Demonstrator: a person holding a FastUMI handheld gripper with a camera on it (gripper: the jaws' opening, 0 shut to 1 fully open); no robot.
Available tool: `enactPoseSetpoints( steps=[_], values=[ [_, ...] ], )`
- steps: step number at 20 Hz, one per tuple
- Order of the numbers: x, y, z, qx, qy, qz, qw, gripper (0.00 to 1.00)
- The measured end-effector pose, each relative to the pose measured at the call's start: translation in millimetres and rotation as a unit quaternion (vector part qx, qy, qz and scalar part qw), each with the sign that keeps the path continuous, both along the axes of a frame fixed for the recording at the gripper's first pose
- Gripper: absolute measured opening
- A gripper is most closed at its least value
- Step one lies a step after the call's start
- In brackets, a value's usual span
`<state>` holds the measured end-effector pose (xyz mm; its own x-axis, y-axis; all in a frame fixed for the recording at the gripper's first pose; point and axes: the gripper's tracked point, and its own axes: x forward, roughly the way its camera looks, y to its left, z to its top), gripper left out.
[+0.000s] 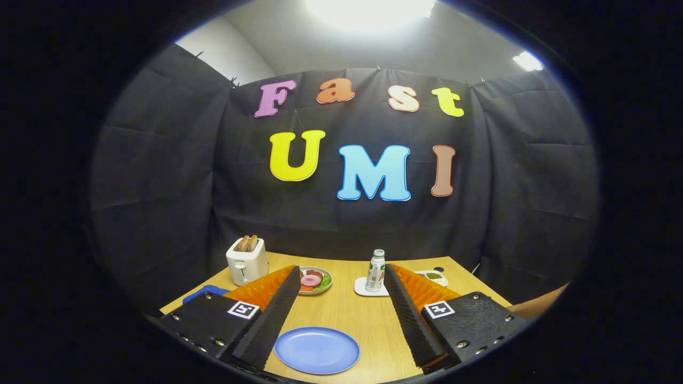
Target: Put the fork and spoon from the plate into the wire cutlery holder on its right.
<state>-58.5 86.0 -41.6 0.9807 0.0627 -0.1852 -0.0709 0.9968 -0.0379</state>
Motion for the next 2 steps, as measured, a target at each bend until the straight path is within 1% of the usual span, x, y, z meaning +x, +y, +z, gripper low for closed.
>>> enactPoseSetpoints(
  steps=[2],
  values=[
    [2.3, 11.3, -4.6, -0.004, 0.007, 0.019, 1.000, 0.97]
  ],
)
